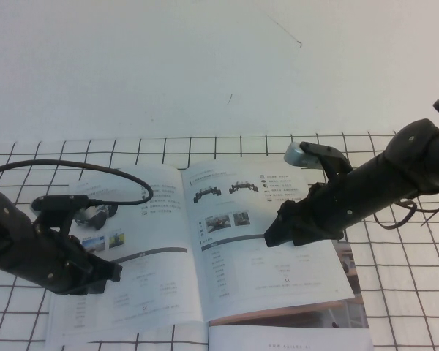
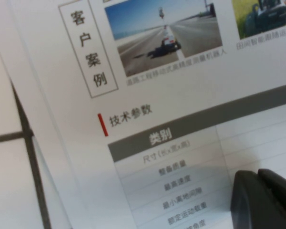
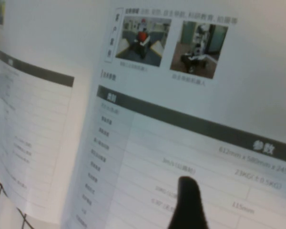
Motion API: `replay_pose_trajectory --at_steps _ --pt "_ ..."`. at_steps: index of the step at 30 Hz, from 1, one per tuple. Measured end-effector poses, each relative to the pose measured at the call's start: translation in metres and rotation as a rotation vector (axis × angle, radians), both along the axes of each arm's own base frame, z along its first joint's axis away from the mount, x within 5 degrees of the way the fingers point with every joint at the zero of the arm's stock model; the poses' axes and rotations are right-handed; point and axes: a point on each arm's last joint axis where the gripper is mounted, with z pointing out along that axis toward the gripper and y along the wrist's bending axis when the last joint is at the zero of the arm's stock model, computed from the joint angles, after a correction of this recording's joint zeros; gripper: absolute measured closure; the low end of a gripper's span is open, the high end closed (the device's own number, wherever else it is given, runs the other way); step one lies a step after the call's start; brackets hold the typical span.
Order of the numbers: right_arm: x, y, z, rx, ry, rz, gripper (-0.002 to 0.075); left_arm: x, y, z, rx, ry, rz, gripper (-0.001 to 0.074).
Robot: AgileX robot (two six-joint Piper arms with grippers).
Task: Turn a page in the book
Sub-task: Open the closed book
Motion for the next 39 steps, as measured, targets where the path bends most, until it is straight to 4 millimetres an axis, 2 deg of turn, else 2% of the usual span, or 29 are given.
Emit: replay_pose_trajectory --at_steps 5,12,14,23,25,28,31,39 --pt "-0.002 -0.004 0.006 -0.051 -0.039 0.04 0.0239 0.0 0.0 0.0 0.0 0.0 0.0 0.0738" --pt "-0.014 -0.011 0.047 -0.097 -0.065 0.049 0.0239 0.0 0.0 0.0 -0.003 0.0 0.002 0.0738" --pt "-0.017 -0.011 0.051 -0.09 -0.046 0.059 0.0239 0.0 0.0 0.0 -0.007 0.001 0.002 0.0738" --pt "-0.02 -0.015 0.043 -0.117 -0.016 0.02 0.0244 0.001 -0.002 0.0 -0.024 -0.004 -0.002 0.0738" --pt "-0.019 -0.017 0.04 -0.137 -0.032 -0.01 0.027 0.001 -0.002 0.0 -0.025 -0.004 -0.004 0.0738" --pt "-0.016 -0.018 0.033 -0.154 -0.039 -0.026 0.0349 0.001 -0.002 0.0 -0.028 -0.007 -0.008 0.0738" --pt "-0.014 -0.019 0.025 -0.17 -0.035 -0.031 0.038 0.001 -0.002 0.0 -0.032 -0.009 -0.008 0.0737" --pt "-0.006 -0.023 0.013 -0.235 -0.096 -0.045 0.032 0.001 -0.003 -0.001 -0.034 -0.007 -0.007 0.0737"
